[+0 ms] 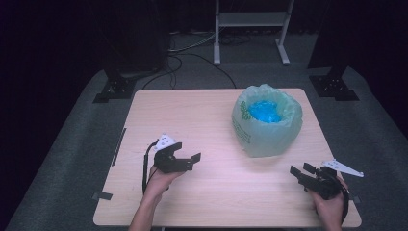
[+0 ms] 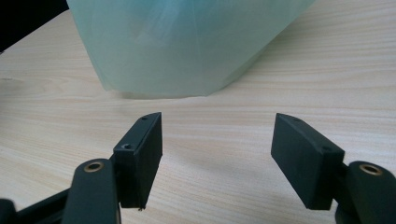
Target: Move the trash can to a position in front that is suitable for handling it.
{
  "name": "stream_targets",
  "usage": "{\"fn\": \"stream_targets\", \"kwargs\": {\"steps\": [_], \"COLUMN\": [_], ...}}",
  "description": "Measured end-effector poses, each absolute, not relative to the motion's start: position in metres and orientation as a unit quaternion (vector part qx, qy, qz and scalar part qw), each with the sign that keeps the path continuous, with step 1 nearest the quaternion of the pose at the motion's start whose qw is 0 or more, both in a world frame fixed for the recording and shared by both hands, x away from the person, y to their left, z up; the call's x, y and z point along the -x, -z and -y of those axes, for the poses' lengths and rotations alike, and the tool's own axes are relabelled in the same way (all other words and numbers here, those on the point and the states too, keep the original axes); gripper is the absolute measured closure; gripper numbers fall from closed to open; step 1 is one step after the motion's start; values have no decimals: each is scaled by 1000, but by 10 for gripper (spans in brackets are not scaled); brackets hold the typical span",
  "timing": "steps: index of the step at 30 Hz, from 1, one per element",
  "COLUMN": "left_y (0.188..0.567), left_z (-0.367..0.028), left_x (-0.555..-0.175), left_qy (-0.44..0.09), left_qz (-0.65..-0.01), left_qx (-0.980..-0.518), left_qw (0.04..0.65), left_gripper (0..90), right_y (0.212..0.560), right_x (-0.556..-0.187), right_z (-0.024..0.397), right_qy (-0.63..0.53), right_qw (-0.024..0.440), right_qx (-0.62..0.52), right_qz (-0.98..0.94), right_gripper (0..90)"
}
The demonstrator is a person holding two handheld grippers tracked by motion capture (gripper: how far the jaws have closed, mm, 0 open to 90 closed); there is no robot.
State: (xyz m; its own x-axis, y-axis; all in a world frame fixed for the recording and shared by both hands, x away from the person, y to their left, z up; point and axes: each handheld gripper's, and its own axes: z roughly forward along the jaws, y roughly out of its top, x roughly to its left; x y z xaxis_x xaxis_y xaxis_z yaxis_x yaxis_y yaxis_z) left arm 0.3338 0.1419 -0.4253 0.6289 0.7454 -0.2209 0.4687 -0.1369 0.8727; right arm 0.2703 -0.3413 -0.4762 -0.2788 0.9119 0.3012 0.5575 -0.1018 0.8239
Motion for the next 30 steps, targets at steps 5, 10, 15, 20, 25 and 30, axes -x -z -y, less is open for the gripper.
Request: {"fn": "stream_targets", "kwargs": {"steps": [5,10,15,20,25,30], "left_y": [426,424,425,425,423,422], "left_z": [-142,-143,-142,-142,-143,-146], "left_x": [-333,-332,-333,-333,-331,-331], "left_qy": [-135,-138,-137,-136,-136,-136], "left_qz": [-411,-412,-411,-409,-410,-411], "left_qx": [-742,-740,-742,-743,-740,-738], "left_qw": [511,513,512,512,516,517], "left_gripper": [72,72,72,72,72,72], "right_y": [476,475,475,472,463,453], "right_x": [-270,-271,-274,-276,-281,-286], "right_z": [344,341,336,331,325,322], "right_qy": [-481,-482,-477,-475,-472,-476], "right_qw": [181,183,185,184,186,186], "right_qx": [-576,-572,-570,-564,-553,-546], "right_qz": [-636,-638,-643,-650,-661,-664], "right_gripper": [333,324,322,318,315,312]}}
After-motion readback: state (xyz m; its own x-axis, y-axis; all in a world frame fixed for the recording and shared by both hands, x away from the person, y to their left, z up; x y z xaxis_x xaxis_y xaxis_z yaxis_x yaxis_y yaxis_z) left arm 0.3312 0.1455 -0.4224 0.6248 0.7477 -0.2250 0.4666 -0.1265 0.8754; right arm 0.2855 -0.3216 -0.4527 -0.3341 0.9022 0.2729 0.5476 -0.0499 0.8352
